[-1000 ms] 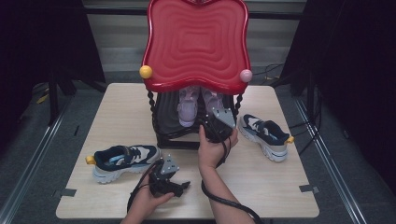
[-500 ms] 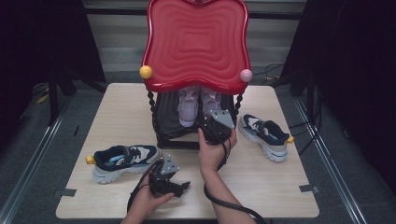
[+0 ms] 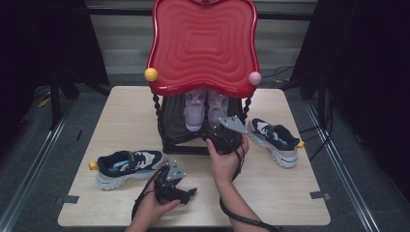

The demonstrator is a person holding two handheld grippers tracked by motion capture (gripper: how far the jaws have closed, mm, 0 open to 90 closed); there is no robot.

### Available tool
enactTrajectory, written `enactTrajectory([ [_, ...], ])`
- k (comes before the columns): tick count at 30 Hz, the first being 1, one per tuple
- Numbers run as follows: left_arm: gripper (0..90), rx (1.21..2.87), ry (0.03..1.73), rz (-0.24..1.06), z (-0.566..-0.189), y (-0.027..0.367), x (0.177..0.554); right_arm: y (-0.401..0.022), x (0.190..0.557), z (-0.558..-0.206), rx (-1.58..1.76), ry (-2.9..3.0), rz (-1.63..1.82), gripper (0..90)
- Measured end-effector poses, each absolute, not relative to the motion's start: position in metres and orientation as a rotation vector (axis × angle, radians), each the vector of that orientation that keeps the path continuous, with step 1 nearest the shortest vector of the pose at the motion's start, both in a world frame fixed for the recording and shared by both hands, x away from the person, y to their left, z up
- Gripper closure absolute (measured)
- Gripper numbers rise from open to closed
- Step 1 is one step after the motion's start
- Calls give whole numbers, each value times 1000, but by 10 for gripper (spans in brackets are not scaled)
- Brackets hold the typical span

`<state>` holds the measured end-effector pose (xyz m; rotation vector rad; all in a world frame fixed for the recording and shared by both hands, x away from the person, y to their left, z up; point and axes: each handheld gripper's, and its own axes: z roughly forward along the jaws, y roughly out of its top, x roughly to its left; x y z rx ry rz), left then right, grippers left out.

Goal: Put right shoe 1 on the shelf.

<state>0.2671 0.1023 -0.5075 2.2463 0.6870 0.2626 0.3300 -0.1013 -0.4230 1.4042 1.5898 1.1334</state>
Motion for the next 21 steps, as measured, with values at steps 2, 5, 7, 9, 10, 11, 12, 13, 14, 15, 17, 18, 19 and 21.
enactTrajectory([
  [2,158,2246,687,262,-508,102,267,-102,328,-424,1382,1609,1115,212],
  [5,158,2246,687,263,-508,102,267,-105,324,-426,1370,1616,1103,231],
  [7,158,2246,687,263,-508,102,267,-106,323,-429,1371,1639,1081,241],
  [9,158,2247,687,263,-507,102,267,-110,322,-436,1370,1661,1105,337],
  [10,158,2248,688,263,-507,102,267,-111,321,-437,1371,1648,1107,350],
  [11,158,2247,687,263,-507,102,267,-111,321,-437,1371,1648,1107,350],
  [12,158,2247,687,263,-507,102,267,-112,322,-437,1372,1648,1105,355],
  [13,158,2247,687,263,-507,102,267,-112,322,-437,1372,1648,1105,355],
  [14,158,2247,687,263,-507,102,267,-111,322,-437,1373,1648,1101,356],
  [15,158,2248,688,263,-507,102,267,-111,323,-436,1376,1651,1093,357],
  [17,158,2247,687,263,-507,102,267,-111,323,-436,1380,1649,1100,357],
  [18,158,2247,687,263,-507,102,267,-111,323,-436,1388,1644,1118,358],
  [19,158,2247,687,263,-507,102,267,-110,323,-436,1390,1630,1123,359],
  [21,157,2247,687,263,-507,102,267,-109,322,-435,1385,1616,1136,360],
])
